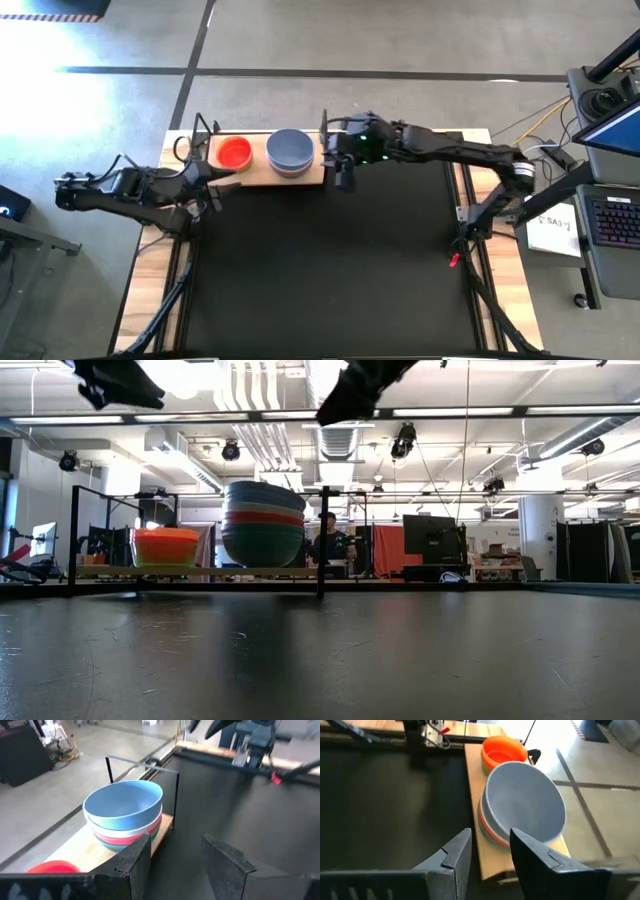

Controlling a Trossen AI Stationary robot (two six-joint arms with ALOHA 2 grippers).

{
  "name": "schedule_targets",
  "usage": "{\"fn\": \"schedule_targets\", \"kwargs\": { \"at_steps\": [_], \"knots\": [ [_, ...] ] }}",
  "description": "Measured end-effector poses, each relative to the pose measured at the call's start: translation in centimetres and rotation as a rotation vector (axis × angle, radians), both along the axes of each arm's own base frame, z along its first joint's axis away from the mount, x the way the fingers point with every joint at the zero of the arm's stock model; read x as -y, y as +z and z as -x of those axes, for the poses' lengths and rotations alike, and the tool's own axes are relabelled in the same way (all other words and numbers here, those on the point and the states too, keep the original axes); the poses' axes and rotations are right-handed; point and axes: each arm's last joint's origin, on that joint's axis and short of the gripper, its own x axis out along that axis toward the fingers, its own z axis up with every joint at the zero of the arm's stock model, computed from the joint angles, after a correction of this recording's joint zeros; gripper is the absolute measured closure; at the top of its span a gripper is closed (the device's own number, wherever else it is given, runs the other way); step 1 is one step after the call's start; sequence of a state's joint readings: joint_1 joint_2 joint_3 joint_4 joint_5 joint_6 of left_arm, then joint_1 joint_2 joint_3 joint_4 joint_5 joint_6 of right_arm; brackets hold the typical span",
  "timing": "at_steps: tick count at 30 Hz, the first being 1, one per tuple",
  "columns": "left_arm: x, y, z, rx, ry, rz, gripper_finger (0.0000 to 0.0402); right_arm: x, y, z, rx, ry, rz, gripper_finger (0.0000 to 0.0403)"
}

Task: Place and stack bowls onto a shelf
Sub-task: Return to Home Position

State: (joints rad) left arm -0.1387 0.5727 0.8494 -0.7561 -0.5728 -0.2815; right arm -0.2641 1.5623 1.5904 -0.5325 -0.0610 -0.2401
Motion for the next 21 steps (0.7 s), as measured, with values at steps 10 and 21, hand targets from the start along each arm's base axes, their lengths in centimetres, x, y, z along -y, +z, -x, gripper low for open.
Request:
{"fn": "schedule_targets", "kwargs": {
  "at_steps": [10,21],
  "knots": [
    [0.0,-5.3,1.4,0.255,-0.072,0.039,0.0247,-1.5,-1.0,6.2,0.054,-0.115,-0.088,0.0277],
    [0.1,-9.2,1.1,0.394,-0.112,-0.004,0.0247,-2.8,-6.9,11.1,0.2,-0.182,-0.153,0.0278]
  ]
}}
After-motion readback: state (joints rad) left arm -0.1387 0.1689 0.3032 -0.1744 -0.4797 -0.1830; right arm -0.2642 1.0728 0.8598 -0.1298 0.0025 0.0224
